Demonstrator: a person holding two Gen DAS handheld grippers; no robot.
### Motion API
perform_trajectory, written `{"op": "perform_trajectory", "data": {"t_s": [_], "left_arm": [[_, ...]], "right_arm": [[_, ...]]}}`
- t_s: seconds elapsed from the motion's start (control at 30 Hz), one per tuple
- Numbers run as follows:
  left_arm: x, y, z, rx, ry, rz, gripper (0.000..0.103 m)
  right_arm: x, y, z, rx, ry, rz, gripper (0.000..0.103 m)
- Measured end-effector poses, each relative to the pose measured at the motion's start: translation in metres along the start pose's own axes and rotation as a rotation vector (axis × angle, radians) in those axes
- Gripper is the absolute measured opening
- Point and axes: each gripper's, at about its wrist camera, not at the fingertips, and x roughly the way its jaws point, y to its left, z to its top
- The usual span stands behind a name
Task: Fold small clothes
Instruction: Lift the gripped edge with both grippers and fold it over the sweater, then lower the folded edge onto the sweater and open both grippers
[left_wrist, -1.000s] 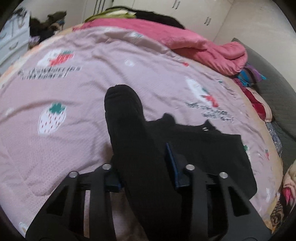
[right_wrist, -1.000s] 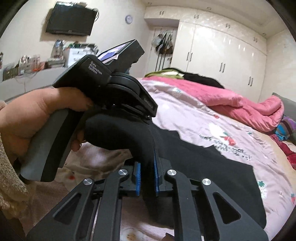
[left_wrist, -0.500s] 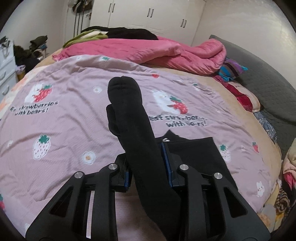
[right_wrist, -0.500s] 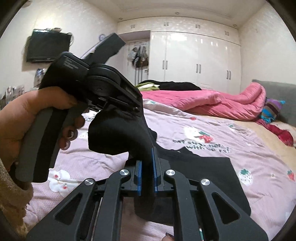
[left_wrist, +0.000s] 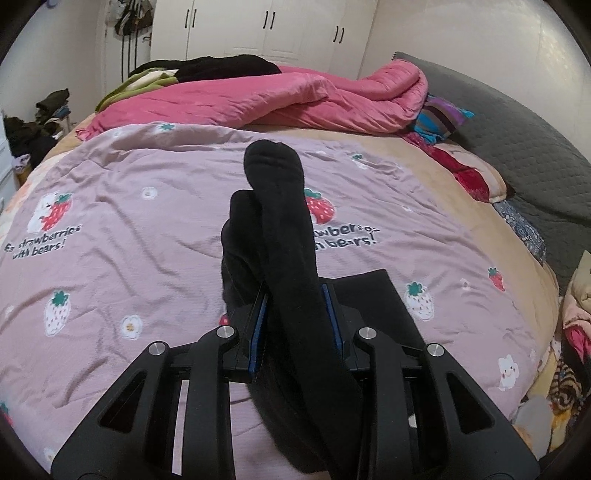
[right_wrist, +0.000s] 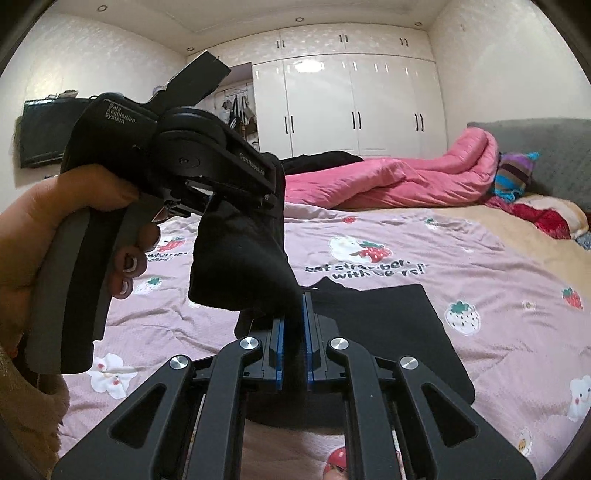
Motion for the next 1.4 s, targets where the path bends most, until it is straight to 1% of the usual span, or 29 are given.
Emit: {"op": "perform_trajectory", "data": {"t_s": [0.27, 0.63, 0.9, 1.07, 1.2, 1.27, 1.33, 1.37, 1.4], "left_arm": [[0.023, -0.020, 0.001, -0.006, 0.048, -0.041, 0.020], [0.073, -0.053, -0.007, 0.011, 0.158, -0.081, 0.022], [0.106, -0.072, -0.015, 0.043, 0.238, -0.074, 0.025], [0.121, -0.082, -0.019, 0.048, 0.274, -0.076, 0.025], [0.133, -0.091, -0.022, 0.063, 0.302, -0.066, 0.028], [0.140, -0.094, -0.025, 0.070, 0.318, -0.058, 0.030], [0.146, -0.097, -0.027, 0.076, 0.335, -0.055, 0.033], [0.149, -0.098, -0.028, 0.079, 0.341, -0.054, 0.034], [0.151, -0.100, -0.029, 0.081, 0.345, -0.055, 0.038]], "right_arm": [[-0.001, -0.020, -0.007, 0.067, 0.032, -0.008, 0.007], [0.005, -0.060, -0.030, 0.227, 0.121, -0.018, 0.007], [0.008, -0.077, -0.045, 0.290, 0.177, -0.050, 0.008], [0.011, -0.084, -0.050, 0.314, 0.207, -0.067, 0.008], [0.014, -0.093, -0.055, 0.349, 0.238, -0.076, 0.015], [0.016, -0.099, -0.059, 0.381, 0.259, -0.069, 0.021], [0.019, -0.104, -0.063, 0.414, 0.288, -0.050, 0.026], [0.020, -0.108, -0.066, 0.437, 0.298, -0.032, 0.027], [0.021, -0.111, -0.068, 0.455, 0.305, -0.021, 0.027]]}}
